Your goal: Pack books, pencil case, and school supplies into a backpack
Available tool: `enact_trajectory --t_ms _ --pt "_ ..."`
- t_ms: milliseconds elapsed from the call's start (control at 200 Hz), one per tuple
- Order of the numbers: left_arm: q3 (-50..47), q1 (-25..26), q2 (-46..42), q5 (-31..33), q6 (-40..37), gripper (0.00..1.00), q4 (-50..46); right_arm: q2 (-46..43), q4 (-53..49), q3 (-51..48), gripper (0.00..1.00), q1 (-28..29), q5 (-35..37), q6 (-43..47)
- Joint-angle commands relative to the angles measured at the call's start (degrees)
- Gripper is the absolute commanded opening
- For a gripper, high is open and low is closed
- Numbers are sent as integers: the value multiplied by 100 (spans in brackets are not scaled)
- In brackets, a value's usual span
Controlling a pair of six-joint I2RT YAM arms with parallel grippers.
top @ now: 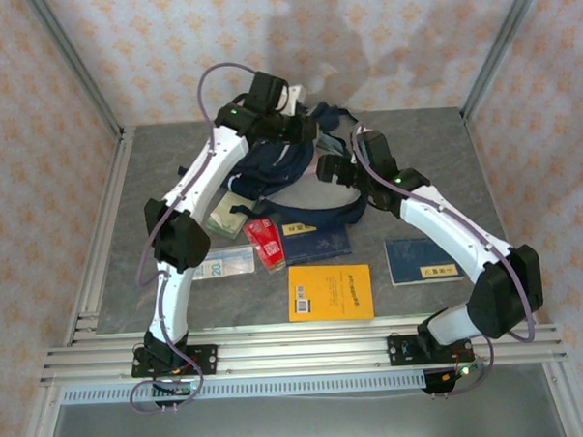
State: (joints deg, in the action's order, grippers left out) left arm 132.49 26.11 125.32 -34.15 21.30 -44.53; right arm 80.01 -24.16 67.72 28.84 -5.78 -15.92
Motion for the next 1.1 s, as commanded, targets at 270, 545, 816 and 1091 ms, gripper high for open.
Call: enact_trajectory --t_ms 270,545,816,1091 --pt "-2623 -125 -2800 914 74 62 1189 -1071 -311 -931 98 652 -325 55" --pt "-5684 -599 -5416 2279 749 64 858 -427 500 -982 88 1756 -378 -502" --pt "-7915 -2344 -6647 2246 1325 58 287 1764 2157 -397 84 2273 -1660 -2634" --pt "-8914 -3651 -6288 2357 1428 48 261 3200 2746 183 87 2513 -1476 -2977"
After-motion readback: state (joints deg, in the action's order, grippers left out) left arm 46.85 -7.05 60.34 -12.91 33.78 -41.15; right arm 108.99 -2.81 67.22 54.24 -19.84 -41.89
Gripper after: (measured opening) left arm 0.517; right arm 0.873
